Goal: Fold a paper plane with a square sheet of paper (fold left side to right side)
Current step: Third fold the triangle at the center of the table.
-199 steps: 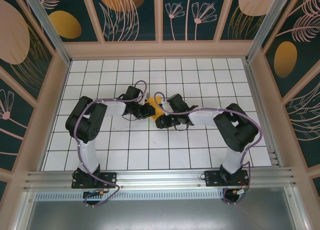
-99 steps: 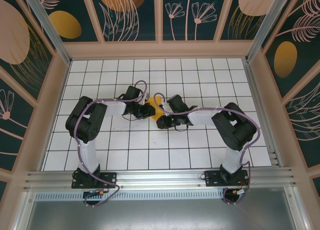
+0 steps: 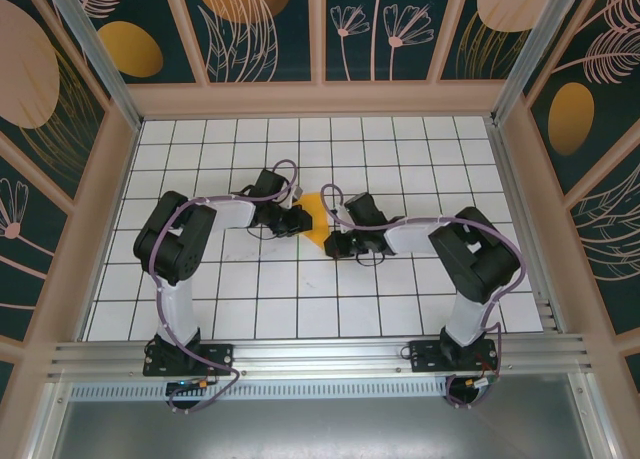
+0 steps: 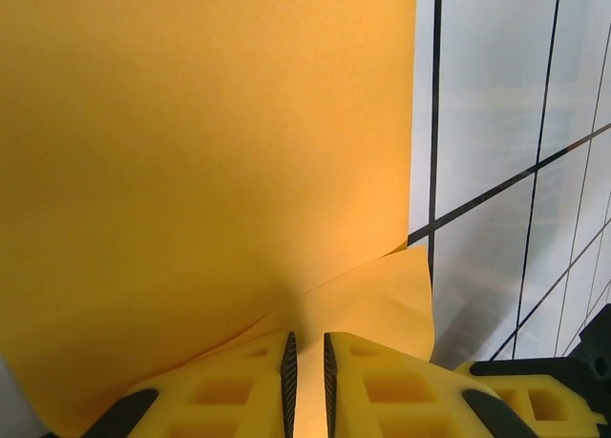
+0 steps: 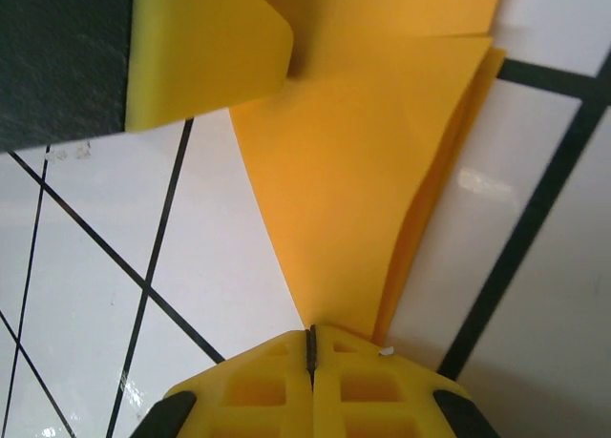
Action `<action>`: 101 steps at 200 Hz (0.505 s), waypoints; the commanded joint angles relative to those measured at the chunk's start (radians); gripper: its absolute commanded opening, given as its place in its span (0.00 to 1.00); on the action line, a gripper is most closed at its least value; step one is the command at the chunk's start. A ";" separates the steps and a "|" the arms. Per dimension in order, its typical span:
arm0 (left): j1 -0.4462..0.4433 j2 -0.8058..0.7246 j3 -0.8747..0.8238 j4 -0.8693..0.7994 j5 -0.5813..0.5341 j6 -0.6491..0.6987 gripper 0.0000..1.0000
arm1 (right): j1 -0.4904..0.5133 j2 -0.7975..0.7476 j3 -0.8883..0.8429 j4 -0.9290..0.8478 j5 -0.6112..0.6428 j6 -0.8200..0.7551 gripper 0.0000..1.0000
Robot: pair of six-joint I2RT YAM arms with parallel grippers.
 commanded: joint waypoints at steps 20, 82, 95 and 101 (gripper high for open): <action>0.007 0.048 0.004 -0.039 -0.097 0.030 0.20 | -0.011 -0.049 -0.052 -0.249 0.003 -0.013 0.05; 0.007 0.043 0.000 -0.035 -0.088 0.028 0.20 | -0.009 -0.131 0.104 -0.261 -0.013 -0.016 0.05; 0.007 0.042 0.001 -0.033 -0.087 0.028 0.20 | -0.004 -0.113 0.115 -0.229 -0.022 -0.004 0.06; 0.007 0.041 0.001 -0.033 -0.088 0.027 0.20 | -0.002 -0.098 0.122 -0.219 -0.020 0.002 0.06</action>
